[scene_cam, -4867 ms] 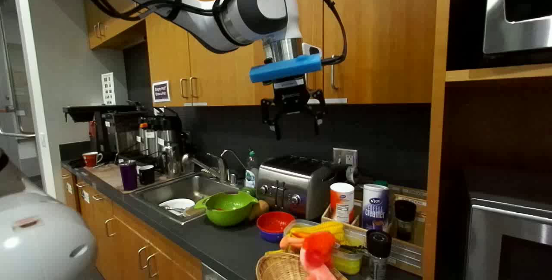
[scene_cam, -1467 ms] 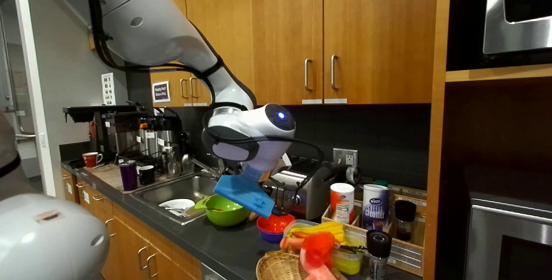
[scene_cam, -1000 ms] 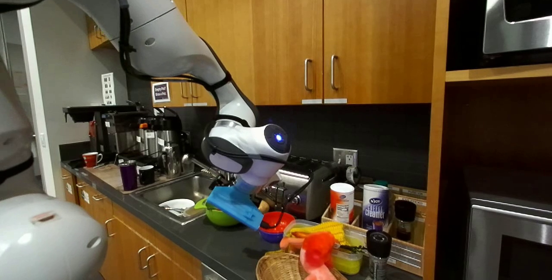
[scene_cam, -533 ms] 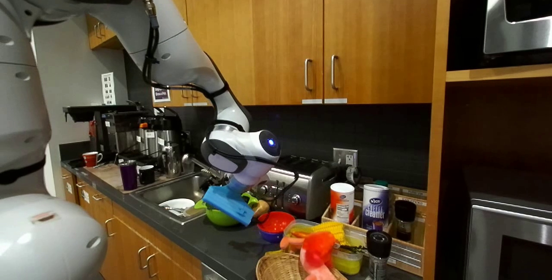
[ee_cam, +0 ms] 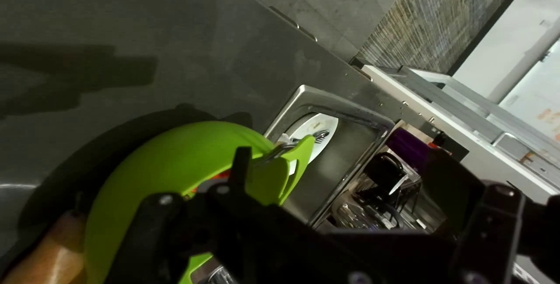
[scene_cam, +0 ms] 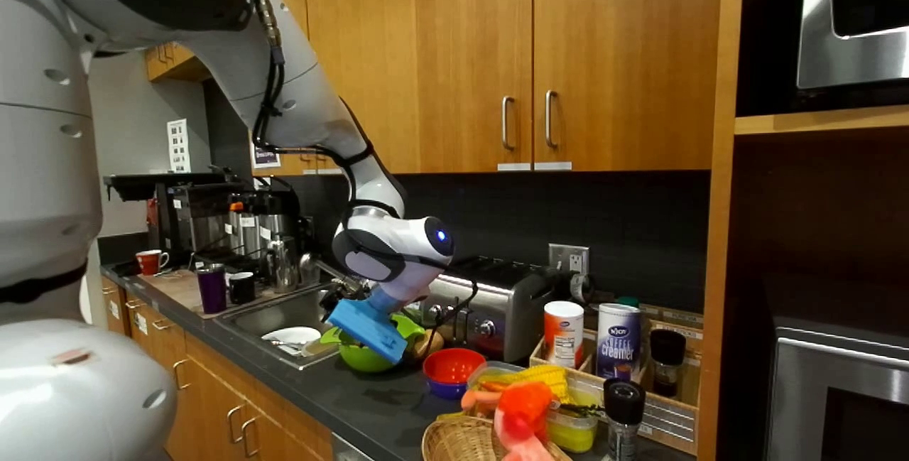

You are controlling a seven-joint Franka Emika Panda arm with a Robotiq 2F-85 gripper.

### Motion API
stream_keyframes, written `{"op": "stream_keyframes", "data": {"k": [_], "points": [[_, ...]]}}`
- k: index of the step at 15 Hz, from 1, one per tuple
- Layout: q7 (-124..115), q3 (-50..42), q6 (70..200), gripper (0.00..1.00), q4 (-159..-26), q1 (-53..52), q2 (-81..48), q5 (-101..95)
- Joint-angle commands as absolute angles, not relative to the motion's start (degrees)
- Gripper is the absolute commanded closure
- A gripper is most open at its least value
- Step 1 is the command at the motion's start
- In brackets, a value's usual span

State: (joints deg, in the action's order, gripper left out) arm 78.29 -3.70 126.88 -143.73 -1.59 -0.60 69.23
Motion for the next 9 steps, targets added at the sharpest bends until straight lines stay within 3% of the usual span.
{"op": "stream_keyframes", "data": {"k": [1,9], "points": [[75.04,-2.97,124.33,0.00,-142.75,-0.23,-1.45,69.46],[71.99,-2.89,118.69,0.00,-141.78,0.29,-3.29,72.19]]}}
